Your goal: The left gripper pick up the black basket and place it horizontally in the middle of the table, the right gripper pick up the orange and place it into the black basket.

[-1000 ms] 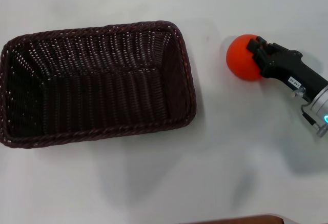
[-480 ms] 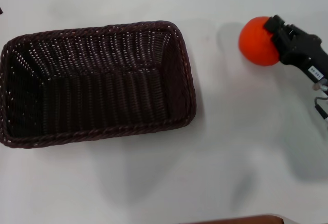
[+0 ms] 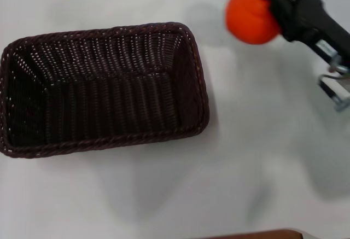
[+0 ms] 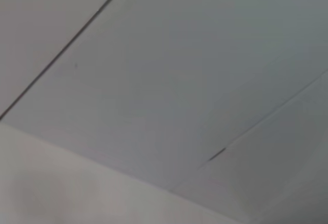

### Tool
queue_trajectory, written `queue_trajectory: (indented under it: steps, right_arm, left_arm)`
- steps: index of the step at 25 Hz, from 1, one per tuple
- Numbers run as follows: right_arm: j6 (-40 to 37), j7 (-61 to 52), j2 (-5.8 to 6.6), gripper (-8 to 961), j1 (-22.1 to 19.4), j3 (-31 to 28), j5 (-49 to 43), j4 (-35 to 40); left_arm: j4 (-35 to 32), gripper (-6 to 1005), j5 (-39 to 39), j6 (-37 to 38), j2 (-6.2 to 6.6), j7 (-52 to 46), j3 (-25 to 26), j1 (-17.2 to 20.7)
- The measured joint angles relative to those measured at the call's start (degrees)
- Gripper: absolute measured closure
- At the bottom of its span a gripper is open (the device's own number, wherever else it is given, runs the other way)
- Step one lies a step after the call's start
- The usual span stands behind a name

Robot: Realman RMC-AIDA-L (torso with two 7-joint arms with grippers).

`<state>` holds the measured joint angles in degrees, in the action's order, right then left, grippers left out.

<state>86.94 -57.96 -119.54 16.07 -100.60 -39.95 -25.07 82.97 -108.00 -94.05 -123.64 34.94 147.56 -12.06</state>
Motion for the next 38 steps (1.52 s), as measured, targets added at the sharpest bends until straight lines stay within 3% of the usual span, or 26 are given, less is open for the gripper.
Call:
queue_trajectory:
  steps: [4,9,13,22,25,29,35,38]
  right_arm:
    - [-3.0,-1.5,0.37,857,5.1,5.9,-0.8,-2.1]
    - [-6.3,-4.4,0.31,857,11.8,8.0,-9.4,-1.7]
    - [-8.5,-6.3,-0.01,806,12.6,8.1,-11.3,-2.1]
    - [-8.7,-6.3,0.12,559,11.8,6.0,-10.4,-2.3]
    - [-8.9,-5.9,0.12,474,10.4,1.3,-10.3,-2.1]
    - [-9.0,-2.6,-0.16,276,6.7,-7.3,-9.6,-1.1]
    - [-6.2,5.7,-0.41,104,2.4,-14.0,-0.1,7.1]
    - [-2.9,12.4,-0.57,112,1.6,-14.6,6.5,13.4]
  left_arm:
    - [-3.4,202,2.5,0.0,-0.05,4.8,2.3,0.1]
    - [-15.7,202,10.7,-0.9,-0.06,20.6,9.9,0.5]
    - [-23.7,202,13.9,-2.5,0.02,29.9,15.6,1.2]
    - [-35.1,202,22.5,-2.4,-0.1,50.1,17.2,5.1]
    - [-38.6,202,23.3,-1.8,0.05,56.5,17.2,5.1]
    - [-41.7,202,23.5,-0.9,-0.19,65.4,17.2,5.2]
    - [-49.2,202,27.2,0.4,-0.27,80.0,17.3,5.7]
    - [-53.9,202,30.9,0.7,-0.29,88.7,17.3,5.8]
